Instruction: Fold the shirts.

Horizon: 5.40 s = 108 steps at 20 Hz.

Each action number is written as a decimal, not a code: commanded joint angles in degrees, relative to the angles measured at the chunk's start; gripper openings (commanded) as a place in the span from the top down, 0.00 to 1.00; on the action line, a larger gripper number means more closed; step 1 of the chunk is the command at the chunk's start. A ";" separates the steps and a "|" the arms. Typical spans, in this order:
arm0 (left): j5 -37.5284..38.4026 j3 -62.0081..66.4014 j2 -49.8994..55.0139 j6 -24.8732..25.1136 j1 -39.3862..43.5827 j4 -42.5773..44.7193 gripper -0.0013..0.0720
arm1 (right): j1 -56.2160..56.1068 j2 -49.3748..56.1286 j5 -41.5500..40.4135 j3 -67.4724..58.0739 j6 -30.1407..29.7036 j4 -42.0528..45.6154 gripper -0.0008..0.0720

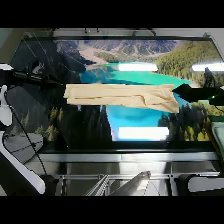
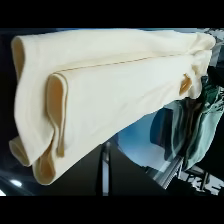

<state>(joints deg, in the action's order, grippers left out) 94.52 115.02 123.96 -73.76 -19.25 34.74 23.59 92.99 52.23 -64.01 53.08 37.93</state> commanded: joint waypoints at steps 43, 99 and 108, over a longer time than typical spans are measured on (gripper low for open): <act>-3.30 2.25 -12.15 -4.68 10.69 -9.16 0.97 | -50.07 4.31 -11.58 -18.86 0.20 -32.81 0.96; 2.49 -31.32 -25.57 10.71 -0.31 -10.86 0.97 | -33.00 17.03 25.49 -44.68 21.07 -24.65 0.96; 4.98 -31.32 -25.57 10.69 -0.31 -10.80 0.97 | 9.46 -10.25 31.56 -44.68 45.57 2.60 0.95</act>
<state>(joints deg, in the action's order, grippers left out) 98.67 83.72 98.43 -63.07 -19.55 23.92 19.42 87.96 79.79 -108.68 90.37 31.33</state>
